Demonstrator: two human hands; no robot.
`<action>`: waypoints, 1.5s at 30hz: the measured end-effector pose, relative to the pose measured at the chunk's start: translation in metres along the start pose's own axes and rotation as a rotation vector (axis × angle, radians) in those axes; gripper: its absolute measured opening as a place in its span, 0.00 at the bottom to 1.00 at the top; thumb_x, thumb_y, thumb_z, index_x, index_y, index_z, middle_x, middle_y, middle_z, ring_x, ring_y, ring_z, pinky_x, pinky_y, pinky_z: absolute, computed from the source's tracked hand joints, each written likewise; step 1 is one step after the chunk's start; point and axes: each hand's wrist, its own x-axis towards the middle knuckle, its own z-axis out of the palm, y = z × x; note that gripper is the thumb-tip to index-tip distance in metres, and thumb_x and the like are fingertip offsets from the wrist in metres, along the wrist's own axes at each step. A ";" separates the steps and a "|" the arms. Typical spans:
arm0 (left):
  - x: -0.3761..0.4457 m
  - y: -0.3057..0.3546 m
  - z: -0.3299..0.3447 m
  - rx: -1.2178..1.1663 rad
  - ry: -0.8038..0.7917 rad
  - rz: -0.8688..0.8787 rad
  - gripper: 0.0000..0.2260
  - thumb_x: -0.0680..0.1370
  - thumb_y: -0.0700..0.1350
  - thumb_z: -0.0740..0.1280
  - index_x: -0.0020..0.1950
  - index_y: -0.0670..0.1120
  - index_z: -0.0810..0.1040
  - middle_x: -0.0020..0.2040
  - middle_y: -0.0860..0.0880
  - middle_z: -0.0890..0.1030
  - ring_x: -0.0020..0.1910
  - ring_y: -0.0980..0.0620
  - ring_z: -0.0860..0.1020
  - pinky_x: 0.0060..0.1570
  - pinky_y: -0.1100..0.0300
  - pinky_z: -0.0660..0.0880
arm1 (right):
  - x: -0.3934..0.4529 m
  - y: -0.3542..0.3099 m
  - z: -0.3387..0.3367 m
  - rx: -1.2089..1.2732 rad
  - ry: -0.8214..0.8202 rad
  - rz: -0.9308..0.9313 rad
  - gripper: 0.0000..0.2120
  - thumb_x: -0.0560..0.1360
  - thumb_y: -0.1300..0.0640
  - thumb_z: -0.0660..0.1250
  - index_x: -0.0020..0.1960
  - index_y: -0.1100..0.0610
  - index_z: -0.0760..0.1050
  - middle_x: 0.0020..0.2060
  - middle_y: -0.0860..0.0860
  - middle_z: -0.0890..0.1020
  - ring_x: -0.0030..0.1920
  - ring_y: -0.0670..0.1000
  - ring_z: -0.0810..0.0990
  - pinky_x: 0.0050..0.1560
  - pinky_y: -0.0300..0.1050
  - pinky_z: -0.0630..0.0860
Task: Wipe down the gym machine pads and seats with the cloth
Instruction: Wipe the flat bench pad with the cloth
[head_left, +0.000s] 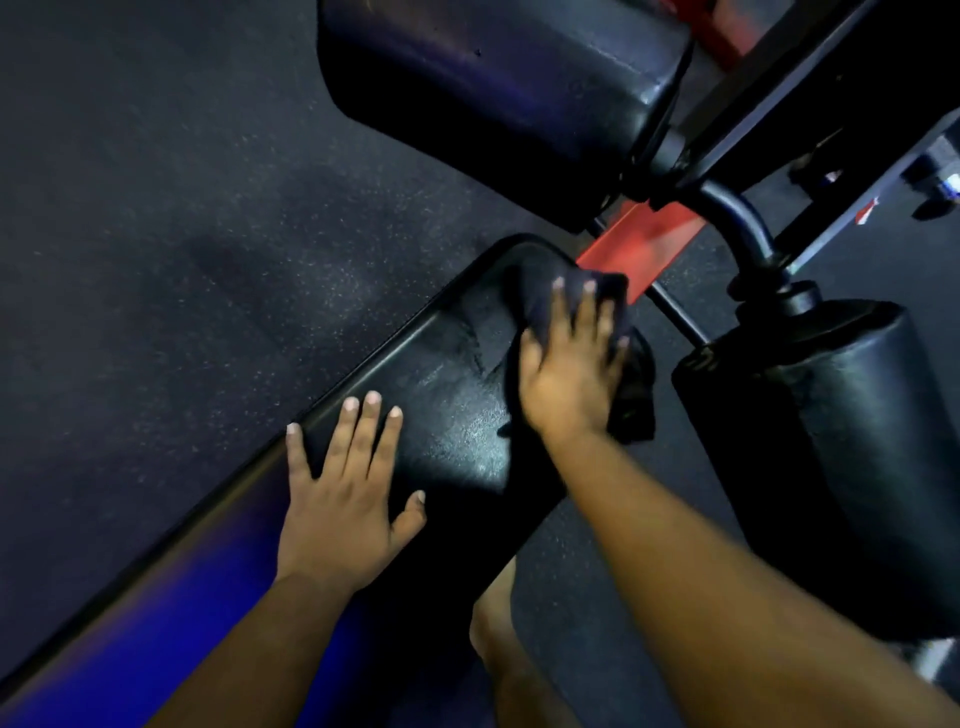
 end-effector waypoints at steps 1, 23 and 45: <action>0.000 0.000 -0.001 -0.007 -0.003 -0.007 0.38 0.78 0.63 0.55 0.83 0.44 0.56 0.84 0.43 0.52 0.83 0.44 0.50 0.75 0.27 0.47 | -0.030 -0.006 0.000 -0.008 -0.016 -0.099 0.32 0.82 0.41 0.53 0.83 0.43 0.48 0.83 0.52 0.50 0.83 0.57 0.48 0.79 0.65 0.50; 0.004 -0.001 -0.002 0.011 -0.040 -0.010 0.39 0.78 0.65 0.55 0.84 0.46 0.53 0.84 0.44 0.49 0.83 0.45 0.48 0.75 0.27 0.45 | 0.084 -0.054 -0.016 -0.029 -0.117 -0.136 0.28 0.83 0.38 0.52 0.80 0.44 0.59 0.82 0.50 0.58 0.82 0.55 0.51 0.77 0.67 0.51; 0.001 0.000 0.000 0.002 -0.007 -0.016 0.38 0.79 0.65 0.54 0.83 0.46 0.54 0.84 0.44 0.50 0.83 0.45 0.48 0.75 0.28 0.46 | 0.069 -0.061 -0.015 -0.142 -0.183 -0.358 0.29 0.83 0.37 0.50 0.81 0.44 0.57 0.82 0.49 0.55 0.83 0.54 0.46 0.76 0.73 0.41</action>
